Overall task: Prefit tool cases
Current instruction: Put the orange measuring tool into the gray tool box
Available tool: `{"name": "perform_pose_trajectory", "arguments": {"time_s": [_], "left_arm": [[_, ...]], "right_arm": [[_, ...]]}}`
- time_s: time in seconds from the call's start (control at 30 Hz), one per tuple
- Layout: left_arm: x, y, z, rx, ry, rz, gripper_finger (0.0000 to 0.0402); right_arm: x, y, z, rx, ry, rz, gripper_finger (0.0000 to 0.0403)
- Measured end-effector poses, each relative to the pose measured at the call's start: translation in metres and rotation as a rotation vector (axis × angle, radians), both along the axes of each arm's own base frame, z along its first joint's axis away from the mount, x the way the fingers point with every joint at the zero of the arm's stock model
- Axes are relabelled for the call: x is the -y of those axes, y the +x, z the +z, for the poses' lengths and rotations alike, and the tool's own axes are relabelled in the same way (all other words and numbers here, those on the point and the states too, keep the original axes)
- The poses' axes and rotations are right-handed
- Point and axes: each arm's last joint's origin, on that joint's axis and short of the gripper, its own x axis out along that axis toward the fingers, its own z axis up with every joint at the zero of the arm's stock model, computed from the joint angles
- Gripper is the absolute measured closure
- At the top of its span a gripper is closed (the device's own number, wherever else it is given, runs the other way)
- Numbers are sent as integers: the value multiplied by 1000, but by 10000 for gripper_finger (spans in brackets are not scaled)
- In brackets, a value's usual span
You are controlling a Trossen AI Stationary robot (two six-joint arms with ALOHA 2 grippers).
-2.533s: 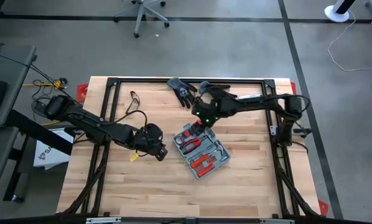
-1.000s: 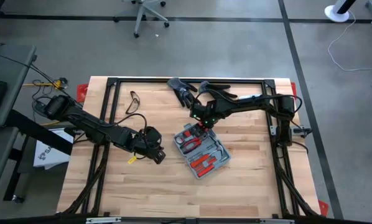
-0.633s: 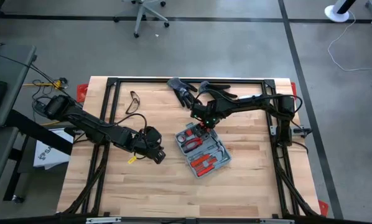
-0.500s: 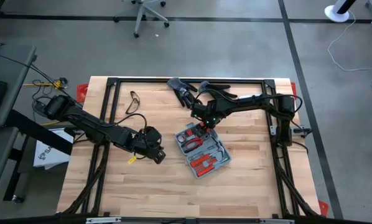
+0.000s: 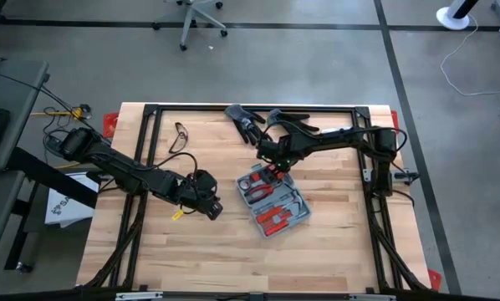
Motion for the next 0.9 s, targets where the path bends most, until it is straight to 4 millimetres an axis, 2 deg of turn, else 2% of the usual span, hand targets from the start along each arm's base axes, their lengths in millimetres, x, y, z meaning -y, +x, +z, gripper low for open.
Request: {"name": "perform_pose_trajectory", "arguments": {"time_s": [0.33, 0.43, 0.57, 0.8, 0.9], "left_arm": [[0, 0, 0, 0, -2, 4, 275], [0, 0, 0, 0, -2, 4, 275], [0, 0, 0, 0, -2, 3, 275], [0, 0, 0, 1, -2, 3, 275], [0, 0, 0, 1, -2, 3, 275]], "right_arm": [[1, -8, 30, 57, -97, 32, 166], [1, -8, 32, 71, -92, 53, 194], [-1, -7, 31, 82, -68, 81, 250], [-4, -3, 31, 118, -28, 137, 388], [-3, -2, 32, 136, -15, 145, 389]]}}
